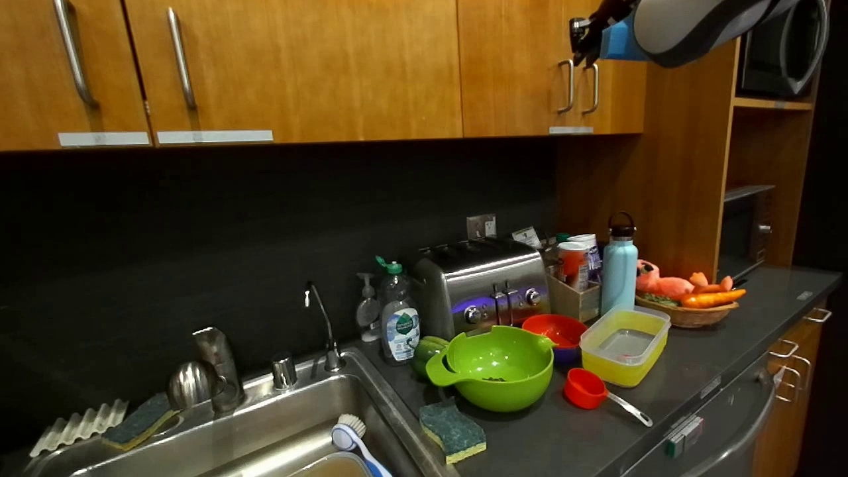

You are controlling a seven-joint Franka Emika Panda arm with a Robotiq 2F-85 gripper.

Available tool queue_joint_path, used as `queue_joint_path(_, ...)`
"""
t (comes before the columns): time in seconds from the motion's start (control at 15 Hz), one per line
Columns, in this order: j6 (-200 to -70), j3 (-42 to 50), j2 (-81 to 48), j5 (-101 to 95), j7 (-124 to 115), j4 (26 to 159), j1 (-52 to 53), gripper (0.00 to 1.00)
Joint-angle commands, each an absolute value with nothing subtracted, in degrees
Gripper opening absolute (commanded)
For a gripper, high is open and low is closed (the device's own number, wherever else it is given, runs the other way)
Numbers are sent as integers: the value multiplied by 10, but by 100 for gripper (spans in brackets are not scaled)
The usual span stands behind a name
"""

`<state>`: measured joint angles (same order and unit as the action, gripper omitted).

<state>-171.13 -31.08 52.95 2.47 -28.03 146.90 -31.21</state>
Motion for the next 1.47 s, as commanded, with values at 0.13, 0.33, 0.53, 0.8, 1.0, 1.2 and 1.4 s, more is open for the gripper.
queue_joint_path(0.13, -1704, -268, 517, 23, -266, 1488, -262, 70)
queue_joint_path(0.33, -1714, -242, 501, 24, -249, 1491, -236, 91)
queue_joint_path(0.53, -1733, -204, 477, 23, -218, 1489, -197, 100)
queue_joint_path(0.8, -1751, -146, 447, 28, -172, 1485, -135, 100)
queue_joint_path(1.0, -1757, -106, 432, 30, -143, 1481, -92, 100)
queue_joint_path(1.2, -1762, -71, 417, 32, -120, 1476, -54, 100)
queue_joint_path(1.4, -1764, -43, 401, 33, -99, 1467, -21, 100)
